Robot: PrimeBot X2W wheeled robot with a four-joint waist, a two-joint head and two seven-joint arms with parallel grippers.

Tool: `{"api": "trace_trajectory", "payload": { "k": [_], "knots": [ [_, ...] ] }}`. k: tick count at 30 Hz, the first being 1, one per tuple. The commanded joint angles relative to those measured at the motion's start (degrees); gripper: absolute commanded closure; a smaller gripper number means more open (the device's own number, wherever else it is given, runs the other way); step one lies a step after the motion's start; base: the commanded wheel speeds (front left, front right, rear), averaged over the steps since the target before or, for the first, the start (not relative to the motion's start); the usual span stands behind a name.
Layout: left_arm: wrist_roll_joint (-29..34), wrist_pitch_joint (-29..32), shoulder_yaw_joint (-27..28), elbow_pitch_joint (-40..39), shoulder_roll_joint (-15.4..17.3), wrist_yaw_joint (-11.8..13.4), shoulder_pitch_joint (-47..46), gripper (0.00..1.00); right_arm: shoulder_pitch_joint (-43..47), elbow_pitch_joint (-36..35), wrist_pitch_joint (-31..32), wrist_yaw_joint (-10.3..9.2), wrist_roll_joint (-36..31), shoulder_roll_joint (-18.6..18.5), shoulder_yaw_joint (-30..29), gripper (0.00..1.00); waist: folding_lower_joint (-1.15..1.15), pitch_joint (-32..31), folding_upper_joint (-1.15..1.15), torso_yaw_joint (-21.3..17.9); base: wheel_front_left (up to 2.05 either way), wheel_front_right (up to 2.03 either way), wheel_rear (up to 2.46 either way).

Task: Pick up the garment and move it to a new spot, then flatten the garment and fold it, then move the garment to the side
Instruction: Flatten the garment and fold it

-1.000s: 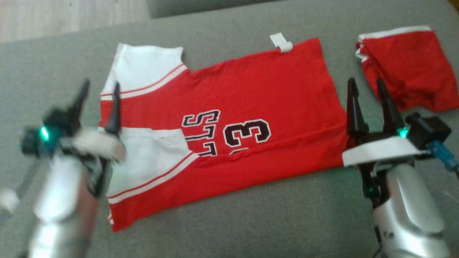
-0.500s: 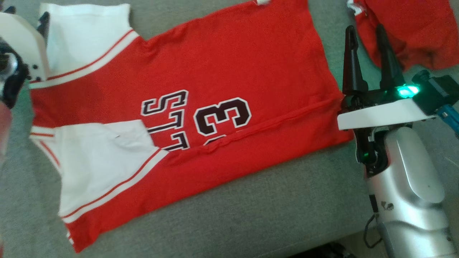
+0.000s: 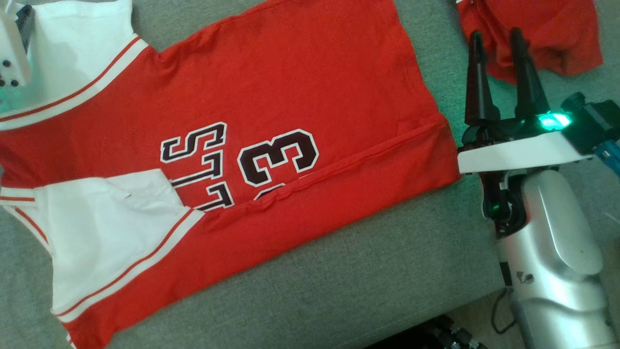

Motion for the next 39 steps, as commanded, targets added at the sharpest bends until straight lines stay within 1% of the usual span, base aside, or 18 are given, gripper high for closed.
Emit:
{"api": "trace_trajectory", "payload": {
  "k": [1,2,3,6,8,10,15,17,19,22,25,31,33,34,36,39],
  "knots": [
    [-0.9,1.9,-0.2,-0.3,2.2,0.1,0.5,0.0,-1.0,-1.7,-0.6,0.12,0.1,0.3,0.5,0.0,0.01,-0.1,0.0,0.0,0.0,0.0,0.0],
    [-2.1,2.9,-0.9,-0.6,2.3,0.1,0.8,0.55,-1.0,-1.6,-0.6,0.12,0.0,0.3,0.3,0.0,0.01,-0.2,0.0,0.0,0.0,0.0,0.0],
    [-3.0,3.6,-1.5,-0.9,2.5,0.1,0.9,1.0,-1.0,-1.5,-0.6,0.12,-0.1,0.3,0.1,0.0,0.01,-0.3,0.0,0.1,0.0,0.0,0.0],
    [-5.0,3.6,-2.9,-1.7,2.9,0.1,0.8,1.0,-1.3,-1.2,-0.6,0.12,-0.8,0.3,-0.6,0.0,0.01,-0.8,0.0,0.9,0.0,0.0,0.0],
    [-5.7,2.3,-3.6,-1.9,2.8,0.1,0.8,1.0,-1.5,-0.8,-0.6,0.12,-1.9,0.3,-0.8,0.0,0.01,-1.5,0.0,1.7,0.0,0.0,0.0],
    [-6.3,-0.3,-3.9,-2.1,2.5,0.1,0.9,1.0,-2.1,0.0,-0.6,0.12,-3.5,0.3,-0.6,0.0,0.01,-2.4,0.0,2.7,0.0,0.0,0.0],
    [-5.6,-11.5,-4.7,-3.4,0.9,0.1,0.6,1.0,-5.4,4.3,-0.6,0.12,-8.7,0.2,-0.9,0.0,0.01,-4.8,0.0,6.3,0.0,0.0,0.0],
    [-4.5,-17.0,-5.0,-4.0,0.2,0.1,0.4,1.0,-7.5,7.0,0.9,0.12,-9.8,-0.6,-1.1,0.0,0.01,-5.6,0.0,8.0,0.0,0.0,0.0],
    [-3.7,-21.1,-5.5,-4.7,-0.8,0.1,0.5,1.0,-9.7,9.7,3.8,0.12,-10.9,-2.8,0.3,0.0,0.01,-6.4,0.0,9.9,0.0,0.0,0.0],
    [-2.7,-25.1,-6.9,-6.0,-2.3,0.1,1.4,1.0,-12.7,13.6,8.2,0.12,-9.9,-5.8,1.9,0.0,0.01,-7.3,0.0,12.8,0.0,0.0,0.0],
    [-2.1,-27.3,-8.3,-8.1,-3.2,0.1,2.5,1.0,-15.3,17.9,12.2,0.12,-8.7,-8.9,3.2,0.0,0.01,-7.8,0.0,15.2,0.0,0.0,0.0],
    [-1.2,-29.2,-11.0,-13.1,-4.5,0.1,4.5,1.0,-20.5,27.8,18.0,0.12,-6.9,-13.3,5.5,0.0,0.01,-7.4,0.0,19.1,0.0,0.0,0.0],
    [-1.1,-29.2,-11.9,-14.7,-5.0,0.1,5.2,1.0,-22.3,31.2,19.3,0.12,-6.3,-14.1,6.1,0.0,0.01,-7.0,0.0,20.1,0.0,0.0,0.0],
    [-1.1,-29.2,-11.9,-14.7,-5.0,0.1,5.2,1.0,-22.3,31.2,19.3,0.12,-6.3,-14.1,6.1,0.0,0.01,-7.0,0.0,20.1,0.0,0.0,0.0],
    [-1.0,-29.1,-12.7,-16.9,-5.5,0.1,5.8,1.0,-24.7,35.6,20.1,0.12,-6.3,-15.7,7.3,0.0,0.01,-6.4,0.0,21.6,0.0,0.0,0.0],
    [-0.9,-28.8,-13.2,-18.5,-5.8,0.2,6.0,1.0,-26.7,39.2,20.1,0.12,-5.4,-16.1,8.0,0.0,0.01,-5.6,0.0,22.7,0.0,0.0,0.0]
  ]
}}
